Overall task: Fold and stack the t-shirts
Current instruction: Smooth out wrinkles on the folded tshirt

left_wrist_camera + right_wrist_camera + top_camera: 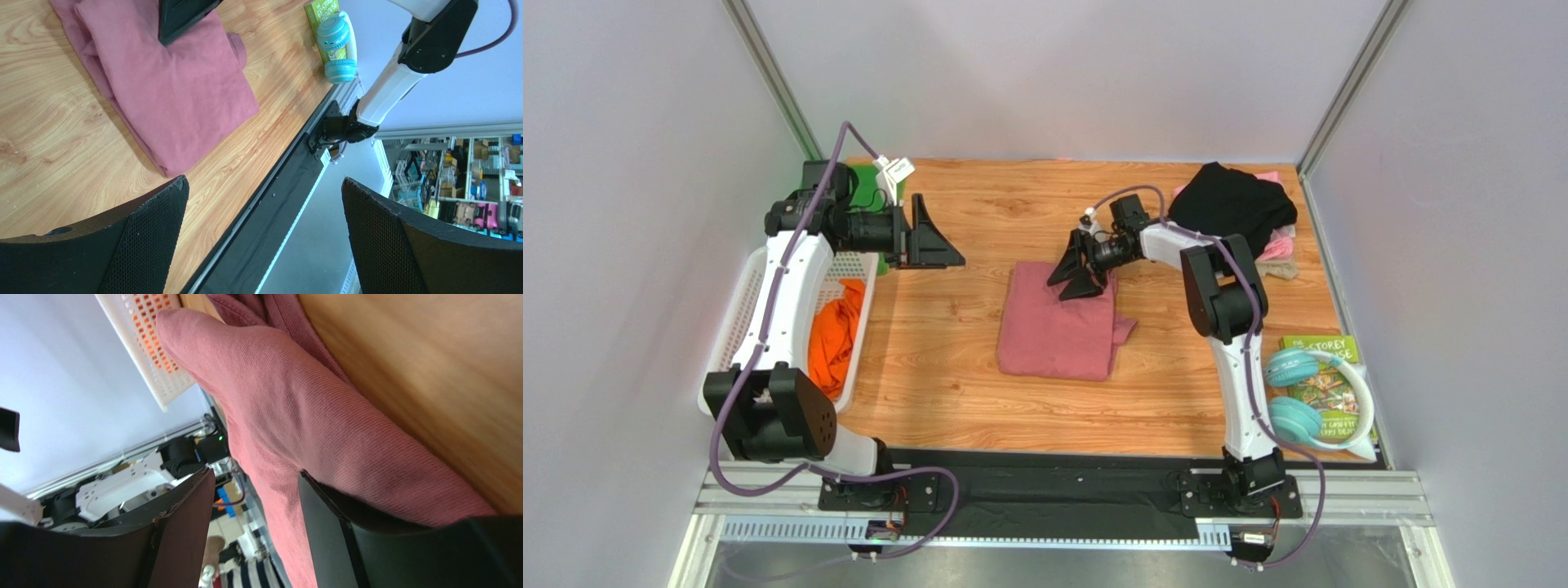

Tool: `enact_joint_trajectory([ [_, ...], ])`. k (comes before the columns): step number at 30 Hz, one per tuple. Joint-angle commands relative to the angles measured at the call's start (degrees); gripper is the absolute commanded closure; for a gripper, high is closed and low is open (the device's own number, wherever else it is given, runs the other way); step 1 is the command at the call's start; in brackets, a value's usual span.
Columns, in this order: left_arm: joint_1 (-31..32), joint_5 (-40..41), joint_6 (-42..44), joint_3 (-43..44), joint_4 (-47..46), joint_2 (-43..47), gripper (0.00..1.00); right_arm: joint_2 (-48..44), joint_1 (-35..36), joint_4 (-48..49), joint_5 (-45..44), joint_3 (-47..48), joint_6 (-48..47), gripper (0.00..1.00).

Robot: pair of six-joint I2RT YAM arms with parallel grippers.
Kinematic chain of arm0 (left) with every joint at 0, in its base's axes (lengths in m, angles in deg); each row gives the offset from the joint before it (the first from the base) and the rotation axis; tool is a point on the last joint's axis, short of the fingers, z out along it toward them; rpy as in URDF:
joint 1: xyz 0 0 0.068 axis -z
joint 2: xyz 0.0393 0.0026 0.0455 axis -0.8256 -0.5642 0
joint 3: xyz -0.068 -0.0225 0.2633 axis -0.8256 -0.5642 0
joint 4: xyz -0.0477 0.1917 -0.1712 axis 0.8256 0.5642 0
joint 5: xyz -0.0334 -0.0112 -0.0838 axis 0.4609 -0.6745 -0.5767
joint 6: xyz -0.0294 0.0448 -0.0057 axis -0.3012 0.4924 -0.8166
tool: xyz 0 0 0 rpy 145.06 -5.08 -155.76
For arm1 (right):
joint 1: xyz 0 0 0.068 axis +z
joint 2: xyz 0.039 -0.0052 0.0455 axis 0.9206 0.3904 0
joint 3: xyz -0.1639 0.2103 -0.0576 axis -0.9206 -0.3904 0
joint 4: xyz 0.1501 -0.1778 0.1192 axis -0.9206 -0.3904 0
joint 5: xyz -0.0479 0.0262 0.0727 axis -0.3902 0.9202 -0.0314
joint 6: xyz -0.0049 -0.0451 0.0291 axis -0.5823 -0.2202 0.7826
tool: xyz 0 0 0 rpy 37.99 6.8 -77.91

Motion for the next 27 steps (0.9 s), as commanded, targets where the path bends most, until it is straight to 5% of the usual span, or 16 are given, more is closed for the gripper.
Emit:
enact_joint_trajectory([
  [1,-0.2,-1.6,0.4,2.7,0.5,1.6,0.00,3.8,1.6,-2.0,-1.0,0.3,-1.8,0.39],
  [16,-0.2,-2.1,0.3,2.8,0.8,2.2,0.00,-14.4,-7.5,-2.6,-1.8,-2.6,-2.3,0.34],
  [27,-0.2,-2.6,0.2,3.5,1.7,2.9,0.00,-12.4,-15.6,-2.3,-6.3,-10.0,-5.1,0.29],
])
